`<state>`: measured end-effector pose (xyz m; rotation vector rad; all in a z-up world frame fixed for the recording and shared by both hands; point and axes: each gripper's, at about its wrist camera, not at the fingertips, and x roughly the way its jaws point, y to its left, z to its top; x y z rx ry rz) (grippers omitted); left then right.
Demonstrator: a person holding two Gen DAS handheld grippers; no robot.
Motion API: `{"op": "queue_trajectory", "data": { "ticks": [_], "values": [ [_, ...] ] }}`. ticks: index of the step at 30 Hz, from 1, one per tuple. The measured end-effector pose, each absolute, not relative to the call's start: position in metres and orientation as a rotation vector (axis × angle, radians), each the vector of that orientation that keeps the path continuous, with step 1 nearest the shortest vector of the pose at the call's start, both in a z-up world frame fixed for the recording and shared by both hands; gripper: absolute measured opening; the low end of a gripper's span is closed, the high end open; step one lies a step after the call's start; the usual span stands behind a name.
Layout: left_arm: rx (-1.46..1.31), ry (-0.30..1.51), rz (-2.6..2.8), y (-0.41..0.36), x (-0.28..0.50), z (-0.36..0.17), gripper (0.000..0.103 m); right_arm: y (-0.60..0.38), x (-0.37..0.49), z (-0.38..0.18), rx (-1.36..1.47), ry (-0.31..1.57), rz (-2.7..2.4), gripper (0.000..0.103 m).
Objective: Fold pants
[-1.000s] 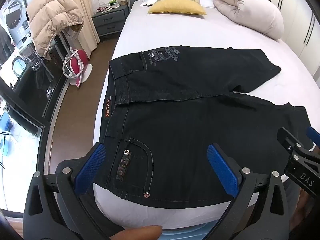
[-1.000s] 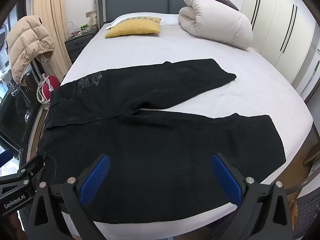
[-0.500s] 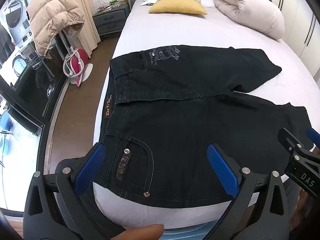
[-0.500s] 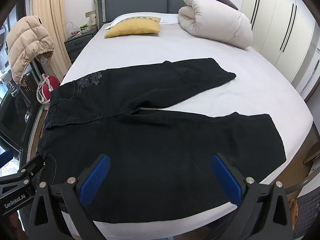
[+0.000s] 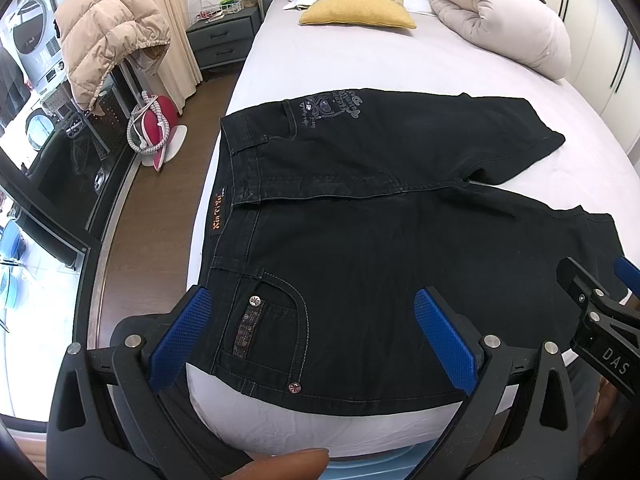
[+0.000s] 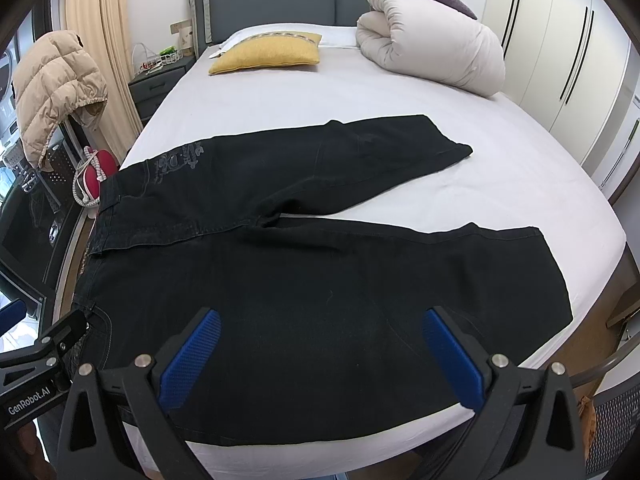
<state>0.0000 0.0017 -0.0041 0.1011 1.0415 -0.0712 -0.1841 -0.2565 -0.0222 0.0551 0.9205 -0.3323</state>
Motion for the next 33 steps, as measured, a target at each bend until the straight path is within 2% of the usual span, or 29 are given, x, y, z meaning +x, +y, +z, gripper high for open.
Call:
{"op": "queue_trajectory", "data": {
  "ticks": [33],
  "values": [
    [0.096,1.045,-0.07,0.013,-0.001,-0.019,0.103,-0.257,-0.185,-0.024,0.055,0.924,-0.333,0.103]
  ]
}}
